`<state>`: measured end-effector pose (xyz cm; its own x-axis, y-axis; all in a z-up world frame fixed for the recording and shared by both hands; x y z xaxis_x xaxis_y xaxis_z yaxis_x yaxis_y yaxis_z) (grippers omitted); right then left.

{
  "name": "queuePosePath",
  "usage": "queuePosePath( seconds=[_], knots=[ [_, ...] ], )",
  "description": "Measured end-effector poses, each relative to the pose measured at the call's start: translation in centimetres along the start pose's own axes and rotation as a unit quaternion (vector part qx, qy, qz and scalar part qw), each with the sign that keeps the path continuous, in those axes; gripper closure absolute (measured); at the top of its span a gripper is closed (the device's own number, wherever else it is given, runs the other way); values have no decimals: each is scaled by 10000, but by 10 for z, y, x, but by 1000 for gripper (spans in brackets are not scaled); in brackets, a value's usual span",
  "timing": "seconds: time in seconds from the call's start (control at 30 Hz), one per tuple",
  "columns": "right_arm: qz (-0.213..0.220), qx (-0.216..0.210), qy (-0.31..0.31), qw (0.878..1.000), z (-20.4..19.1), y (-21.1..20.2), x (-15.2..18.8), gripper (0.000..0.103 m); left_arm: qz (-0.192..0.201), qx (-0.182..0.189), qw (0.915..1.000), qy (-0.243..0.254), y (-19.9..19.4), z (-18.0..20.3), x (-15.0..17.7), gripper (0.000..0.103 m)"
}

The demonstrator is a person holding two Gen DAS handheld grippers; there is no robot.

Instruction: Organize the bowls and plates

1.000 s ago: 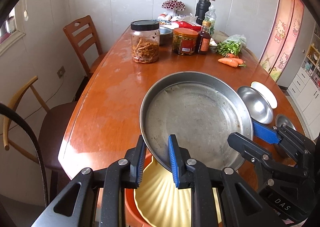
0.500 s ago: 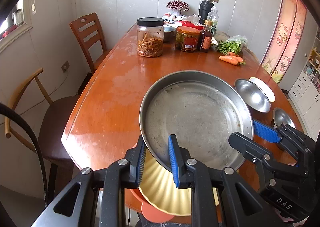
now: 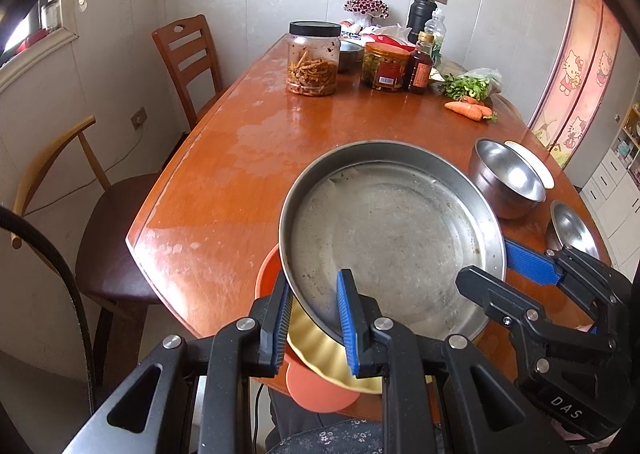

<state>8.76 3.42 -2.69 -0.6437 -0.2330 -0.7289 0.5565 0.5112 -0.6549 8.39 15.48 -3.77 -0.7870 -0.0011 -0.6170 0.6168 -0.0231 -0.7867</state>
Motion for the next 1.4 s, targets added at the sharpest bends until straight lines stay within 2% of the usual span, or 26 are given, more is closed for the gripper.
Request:
queuePosePath(
  seconds=[1.07, 1.4],
  knots=[
    [-175, 5, -62, 9998, 3, 13, 12, 57, -100, -36, 9999, -60, 14, 0, 14, 81],
    [-286, 1, -196, 9994, -2, 22, 17, 52, -178, -119, 9997, -92, 19, -2, 19, 81]
  ],
)
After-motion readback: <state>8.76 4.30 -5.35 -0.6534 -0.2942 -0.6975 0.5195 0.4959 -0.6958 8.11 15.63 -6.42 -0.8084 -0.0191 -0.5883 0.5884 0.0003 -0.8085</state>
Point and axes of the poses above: each gripper's, at about its wrist camera, not at the fingertips, and y roughly the way its jaws point, z to its right, x to its underside, the point moved 6 cm from there along y, roughly the way its jaws point, and after that the axes turned 6 degrees about y, right-handed, at the moved point
